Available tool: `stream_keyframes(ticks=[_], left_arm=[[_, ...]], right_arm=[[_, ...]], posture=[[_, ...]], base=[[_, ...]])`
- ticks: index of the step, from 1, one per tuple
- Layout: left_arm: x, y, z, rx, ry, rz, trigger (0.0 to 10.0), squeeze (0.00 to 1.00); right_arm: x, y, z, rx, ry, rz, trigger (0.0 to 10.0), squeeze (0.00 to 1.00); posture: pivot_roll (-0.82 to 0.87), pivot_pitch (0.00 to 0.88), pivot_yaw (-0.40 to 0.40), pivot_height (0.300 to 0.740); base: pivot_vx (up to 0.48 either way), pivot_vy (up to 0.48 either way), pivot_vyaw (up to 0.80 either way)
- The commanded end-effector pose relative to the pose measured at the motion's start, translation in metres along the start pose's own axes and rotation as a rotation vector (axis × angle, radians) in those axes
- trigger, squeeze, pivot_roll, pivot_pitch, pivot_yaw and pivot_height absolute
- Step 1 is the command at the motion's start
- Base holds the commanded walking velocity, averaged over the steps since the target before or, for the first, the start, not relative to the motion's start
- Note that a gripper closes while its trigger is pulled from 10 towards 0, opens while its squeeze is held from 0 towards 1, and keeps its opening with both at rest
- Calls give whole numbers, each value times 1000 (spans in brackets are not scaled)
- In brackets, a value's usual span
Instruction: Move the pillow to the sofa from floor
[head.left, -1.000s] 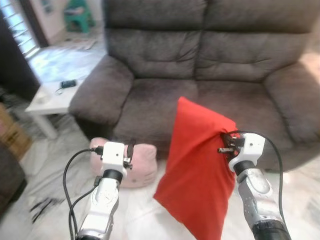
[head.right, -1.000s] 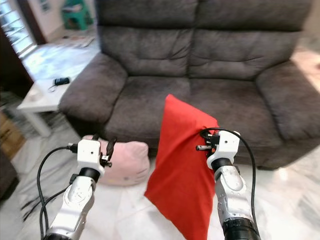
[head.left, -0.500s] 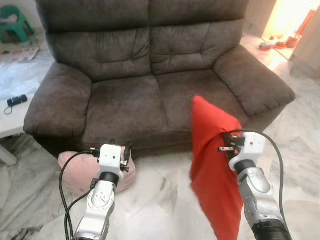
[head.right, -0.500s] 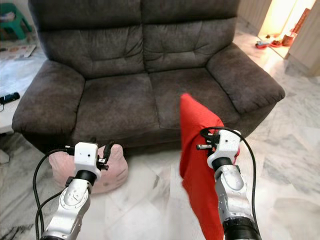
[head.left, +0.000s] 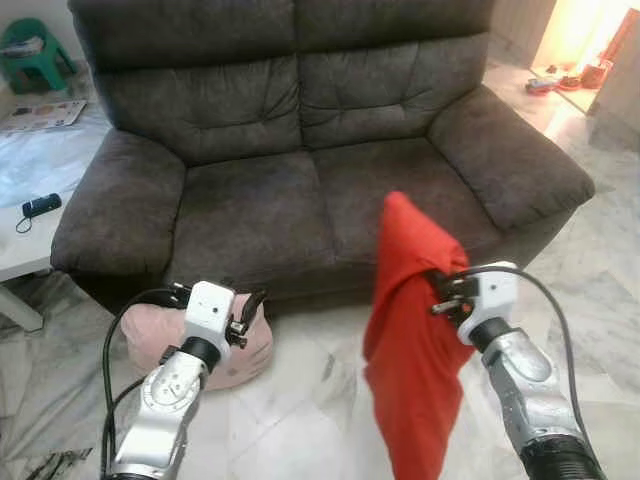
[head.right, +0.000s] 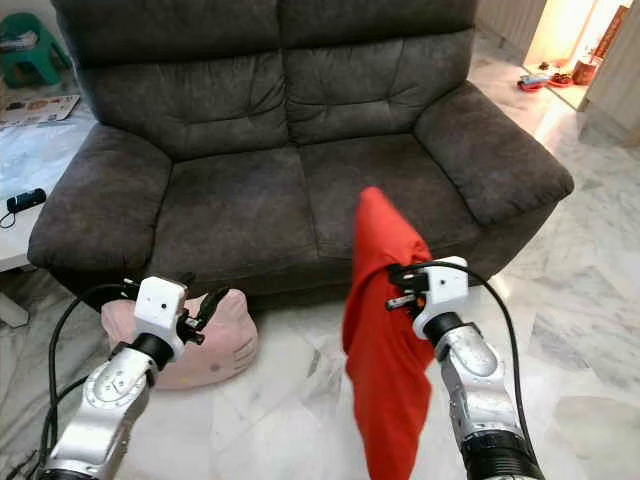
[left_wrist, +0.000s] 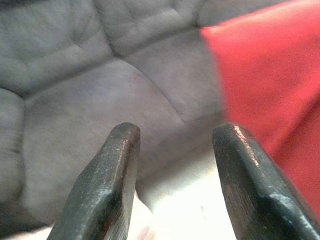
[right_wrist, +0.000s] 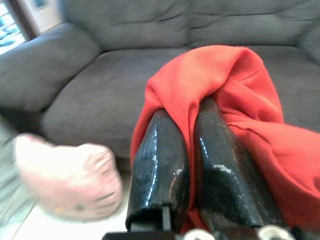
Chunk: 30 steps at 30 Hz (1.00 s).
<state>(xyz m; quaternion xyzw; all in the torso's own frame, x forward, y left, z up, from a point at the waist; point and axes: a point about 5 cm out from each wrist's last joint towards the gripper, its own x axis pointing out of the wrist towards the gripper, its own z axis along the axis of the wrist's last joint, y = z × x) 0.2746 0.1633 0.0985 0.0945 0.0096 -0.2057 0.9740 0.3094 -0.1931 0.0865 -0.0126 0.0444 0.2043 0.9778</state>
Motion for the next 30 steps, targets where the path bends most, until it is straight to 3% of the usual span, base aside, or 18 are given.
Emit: stream_keyframes(ticks=[1,5,10,15,23,25,30], left_arm=[[-7,-6,1,-35,41,-139,10000,0],[-16,-5,10,-75,65,-263,10000,0],[-28,-6,4,-22,145,-366,10000,0],[-47,-3,19,28,208,-501,10000,0],[-71,-4,27,48,294,-646,10000,0],[-86,-8,22,42,370,-738,10000,0],[-98,-12,11,70,449,-764,10000,0]], right_arm=[[8,6,41,-101,-140,117,10000,0],[0,18,35,-162,-71,323,10000,0],[-5,20,34,-174,-45,399,10000,0],[-22,25,27,-178,78,627,10000,0],[-27,19,27,-185,122,684,10000,0],[-28,19,27,-193,137,710,10000,0],[-28,19,31,-178,126,724,10000,0]], posture=[[-90,43,41,740],[-86,41,44,740],[-85,40,44,740],[-69,44,42,740],[-55,45,41,740],[-52,44,41,740],[-48,42,43,740]], base=[[0,0,0],[0,0,0],[0,0,0],[0,0,0],[0,0,0],[0,0,0],[0,0,0]])
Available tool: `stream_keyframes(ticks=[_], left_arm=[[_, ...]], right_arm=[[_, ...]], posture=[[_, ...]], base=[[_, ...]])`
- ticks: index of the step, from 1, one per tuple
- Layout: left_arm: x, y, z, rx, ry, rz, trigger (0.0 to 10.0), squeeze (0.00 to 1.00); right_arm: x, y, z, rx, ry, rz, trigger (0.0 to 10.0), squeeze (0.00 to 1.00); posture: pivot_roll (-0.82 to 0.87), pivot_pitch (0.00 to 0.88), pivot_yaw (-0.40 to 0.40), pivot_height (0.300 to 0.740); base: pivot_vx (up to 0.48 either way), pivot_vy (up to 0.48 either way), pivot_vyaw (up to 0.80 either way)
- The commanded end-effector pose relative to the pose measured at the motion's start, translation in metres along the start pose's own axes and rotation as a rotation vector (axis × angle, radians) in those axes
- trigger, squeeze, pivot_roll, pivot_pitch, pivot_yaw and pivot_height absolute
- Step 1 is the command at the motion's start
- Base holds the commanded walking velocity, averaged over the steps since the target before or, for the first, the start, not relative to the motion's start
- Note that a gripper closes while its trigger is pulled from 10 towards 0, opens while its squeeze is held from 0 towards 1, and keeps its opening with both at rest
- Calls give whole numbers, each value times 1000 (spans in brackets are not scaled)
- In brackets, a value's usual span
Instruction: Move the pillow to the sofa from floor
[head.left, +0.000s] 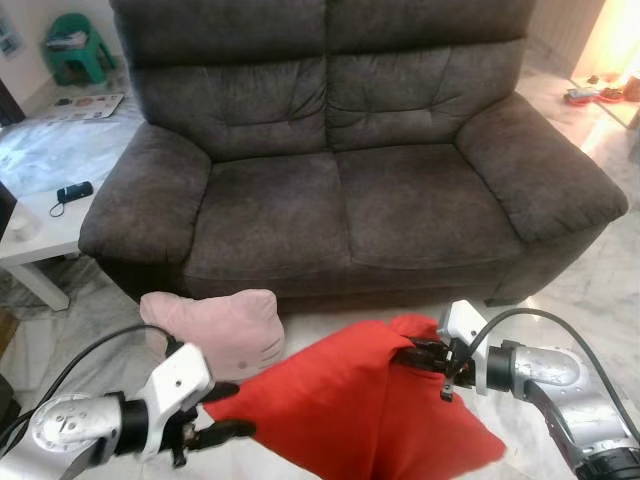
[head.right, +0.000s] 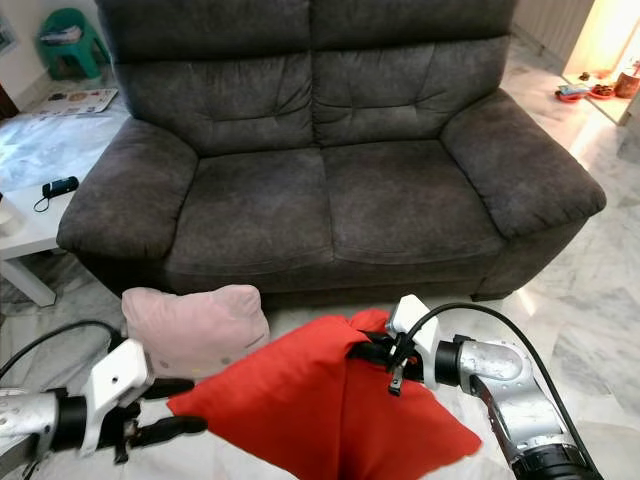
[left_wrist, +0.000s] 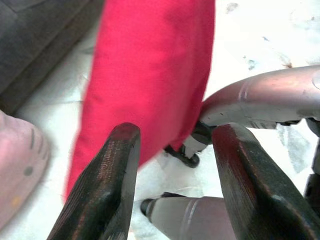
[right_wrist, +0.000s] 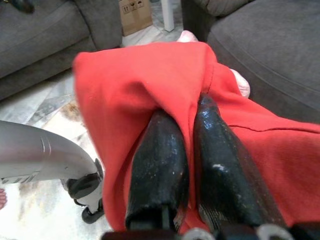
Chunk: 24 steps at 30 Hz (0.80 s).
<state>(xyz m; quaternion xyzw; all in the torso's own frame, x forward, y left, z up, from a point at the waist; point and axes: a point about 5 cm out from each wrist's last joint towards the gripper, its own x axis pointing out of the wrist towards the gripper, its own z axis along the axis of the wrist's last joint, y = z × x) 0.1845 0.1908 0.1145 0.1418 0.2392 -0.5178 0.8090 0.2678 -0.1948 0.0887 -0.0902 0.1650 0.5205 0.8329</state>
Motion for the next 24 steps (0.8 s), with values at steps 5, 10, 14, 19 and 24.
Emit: stream_keyframes(ticks=[5,10,14,19,24], left_arm=[[3,-7,-19,26,82,7,10000,1000],[3,5,-16,35,36,104,10000,1000],[0,8,-15,28,31,104,10000,1000],[-3,10,-10,29,9,101,10000,1000],[-8,14,-8,69,43,83,10000,1000]], right_arm=[[-2,-2,42,-82,-162,80,10000,0],[-4,3,44,-83,-157,164,10000,0],[-4,8,44,-82,-139,222,10000,0],[-6,14,42,-67,-130,269,10000,0],[-8,16,40,-47,-125,300,10000,0]], posture=[[-46,33,43,740],[-42,25,38,740],[-40,21,35,740],[-38,21,35,740],[-39,25,38,740]], base=[[0,0,0],[0,0,0],[0,0,0],[0,0,0],[0,0,0]])
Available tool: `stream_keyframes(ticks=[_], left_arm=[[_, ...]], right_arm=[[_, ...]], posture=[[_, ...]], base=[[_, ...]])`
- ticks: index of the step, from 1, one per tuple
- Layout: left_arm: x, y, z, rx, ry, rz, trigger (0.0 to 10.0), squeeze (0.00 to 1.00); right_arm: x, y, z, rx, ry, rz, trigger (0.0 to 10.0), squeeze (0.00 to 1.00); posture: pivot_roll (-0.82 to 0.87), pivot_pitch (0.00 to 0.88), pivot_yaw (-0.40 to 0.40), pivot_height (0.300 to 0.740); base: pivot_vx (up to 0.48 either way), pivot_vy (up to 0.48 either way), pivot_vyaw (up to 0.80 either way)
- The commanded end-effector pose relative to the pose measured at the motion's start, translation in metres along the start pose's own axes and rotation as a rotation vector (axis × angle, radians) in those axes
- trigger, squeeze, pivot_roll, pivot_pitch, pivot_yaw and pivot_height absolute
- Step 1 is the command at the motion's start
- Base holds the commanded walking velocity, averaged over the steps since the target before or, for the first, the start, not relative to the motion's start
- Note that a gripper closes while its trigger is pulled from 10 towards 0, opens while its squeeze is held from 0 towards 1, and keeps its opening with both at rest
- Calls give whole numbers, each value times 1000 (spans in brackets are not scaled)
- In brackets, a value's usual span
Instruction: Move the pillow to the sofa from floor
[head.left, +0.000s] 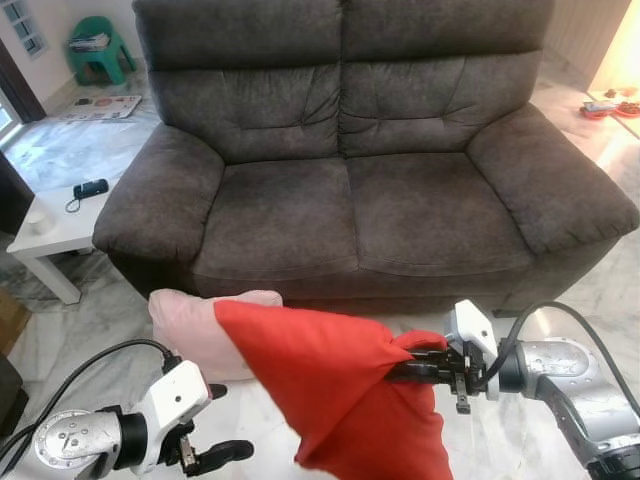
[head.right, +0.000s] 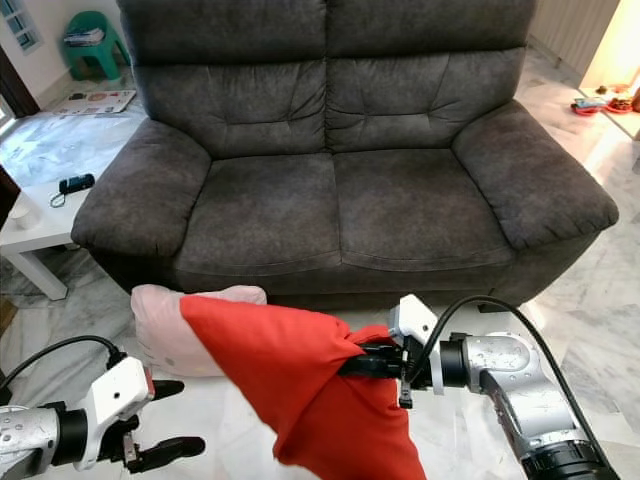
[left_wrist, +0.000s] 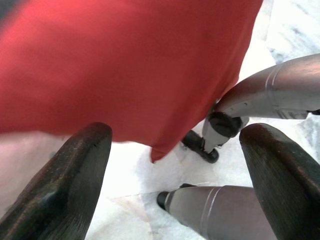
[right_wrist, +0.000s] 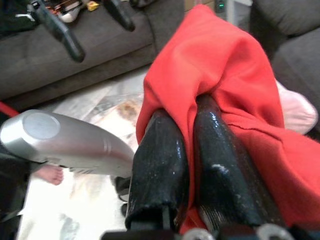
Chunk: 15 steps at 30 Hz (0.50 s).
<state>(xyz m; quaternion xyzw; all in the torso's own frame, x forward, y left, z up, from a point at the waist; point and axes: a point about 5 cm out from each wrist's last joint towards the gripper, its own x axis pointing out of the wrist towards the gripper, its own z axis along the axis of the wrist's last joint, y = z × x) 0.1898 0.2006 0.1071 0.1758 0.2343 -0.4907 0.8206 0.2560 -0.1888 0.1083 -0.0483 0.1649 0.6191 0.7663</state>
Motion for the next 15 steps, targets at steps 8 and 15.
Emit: stream_keyframes(ticks=[8,15], left_arm=[[-11,4,4,79,30,-32,10000,0],[-16,3,-6,112,105,-75,10000,0]], right_arm=[[-2,15,19,-74,-57,163,10000,0],[-3,17,19,-73,-51,195,10000,0]], posture=[[-36,34,37,740],[-30,40,36,740]], base=[[0,0,0],[0,0,0]])
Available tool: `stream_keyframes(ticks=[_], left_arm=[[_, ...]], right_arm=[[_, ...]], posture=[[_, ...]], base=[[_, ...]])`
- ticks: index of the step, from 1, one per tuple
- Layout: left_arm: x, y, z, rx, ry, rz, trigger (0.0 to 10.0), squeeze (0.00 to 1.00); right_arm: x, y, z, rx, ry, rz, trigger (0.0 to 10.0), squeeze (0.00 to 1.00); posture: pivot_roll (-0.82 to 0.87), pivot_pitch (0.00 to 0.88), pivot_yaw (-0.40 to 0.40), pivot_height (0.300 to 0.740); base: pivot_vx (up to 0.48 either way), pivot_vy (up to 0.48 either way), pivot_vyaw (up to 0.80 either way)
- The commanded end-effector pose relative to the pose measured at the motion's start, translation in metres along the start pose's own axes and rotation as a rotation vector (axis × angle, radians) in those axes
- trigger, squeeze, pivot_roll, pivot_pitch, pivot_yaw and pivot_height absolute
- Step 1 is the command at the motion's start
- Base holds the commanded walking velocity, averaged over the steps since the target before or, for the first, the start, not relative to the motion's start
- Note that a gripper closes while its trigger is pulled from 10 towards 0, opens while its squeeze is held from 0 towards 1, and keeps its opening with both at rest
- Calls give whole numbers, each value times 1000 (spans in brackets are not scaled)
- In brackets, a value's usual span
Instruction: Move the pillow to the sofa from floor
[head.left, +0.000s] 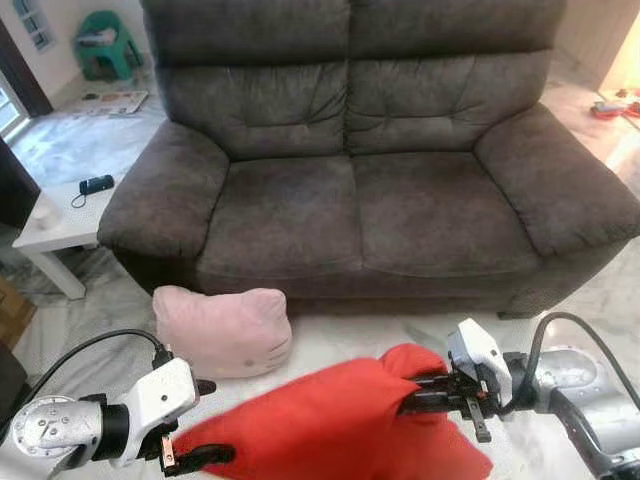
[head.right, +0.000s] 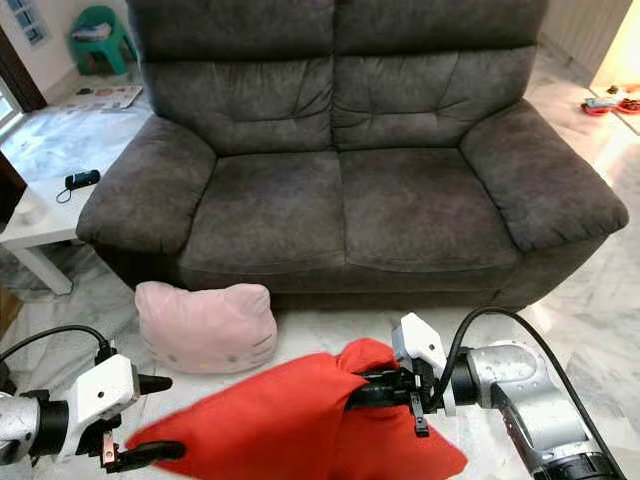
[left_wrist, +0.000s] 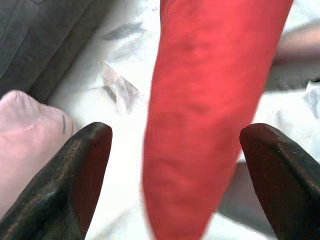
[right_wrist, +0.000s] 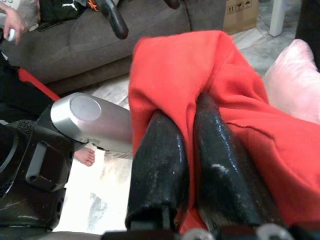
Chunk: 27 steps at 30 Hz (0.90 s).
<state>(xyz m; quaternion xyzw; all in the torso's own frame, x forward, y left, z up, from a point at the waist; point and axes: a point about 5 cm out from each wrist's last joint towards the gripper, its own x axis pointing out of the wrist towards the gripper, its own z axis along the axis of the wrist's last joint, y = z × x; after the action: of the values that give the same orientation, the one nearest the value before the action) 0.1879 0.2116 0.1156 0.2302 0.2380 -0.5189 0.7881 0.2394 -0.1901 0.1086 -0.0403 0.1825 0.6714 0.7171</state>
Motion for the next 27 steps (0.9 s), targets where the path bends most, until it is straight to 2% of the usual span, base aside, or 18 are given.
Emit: stream_keyframes(ticks=[1,3,6,10,11,12,16,17,20,25,27], left_arm=[[-2,-2,-7,1,39,-23,10000,0],[-2,-9,-15,-6,70,-75,10000,0],[0,-12,-18,-40,58,-108,10000,0],[4,-14,-25,-47,67,-106,10000,0],[5,-16,-29,-25,93,-111,10000,0],[7,-16,-39,10,132,-93,10000,0],[11,-9,-45,59,148,-35,10000,0],[16,-1,-43,77,115,36,10000,0],[21,4,-41,81,73,78,10000,0],[24,4,-40,80,53,81,10000,0],[32,4,-43,62,41,83,10000,0]], right_arm=[[0,2,23,-91,-73,49,10000,0],[1,2,25,-91,-82,57,10000,0],[1,3,25,-90,-84,64,10000,0],[2,3,25,-92,-84,70,10000,0],[2,3,25,-92,-86,71,10000,0],[2,4,26,-92,-90,75,10000,0],[2,4,26,-93,-90,77,10000,0],[2,4,27,-94,-89,77,10000,0],[2,5,28,-95,-90,80,10000,0],[1,5,28,-96,-90,82,10000,0],[2,5,29,-98,-91,82,10000,0]], posture=[[-30,40,36,740],[-33,44,36,740],[-30,46,34,740],[-28,46,33,740],[-32,46,35,740],[-30,48,34,740],[-30,48,33,740],[-35,49,31,740],[-37,47,31,740],[-36,48,30,740],[-43,49,29,740]], base=[[0,0,0],[0,0,0],[0,0,0],[0,0,0],[0,0,0],[0,0,0],[0,0,0],[0,0,0],[0,0,0],[0,0,0],[0,0,0]])
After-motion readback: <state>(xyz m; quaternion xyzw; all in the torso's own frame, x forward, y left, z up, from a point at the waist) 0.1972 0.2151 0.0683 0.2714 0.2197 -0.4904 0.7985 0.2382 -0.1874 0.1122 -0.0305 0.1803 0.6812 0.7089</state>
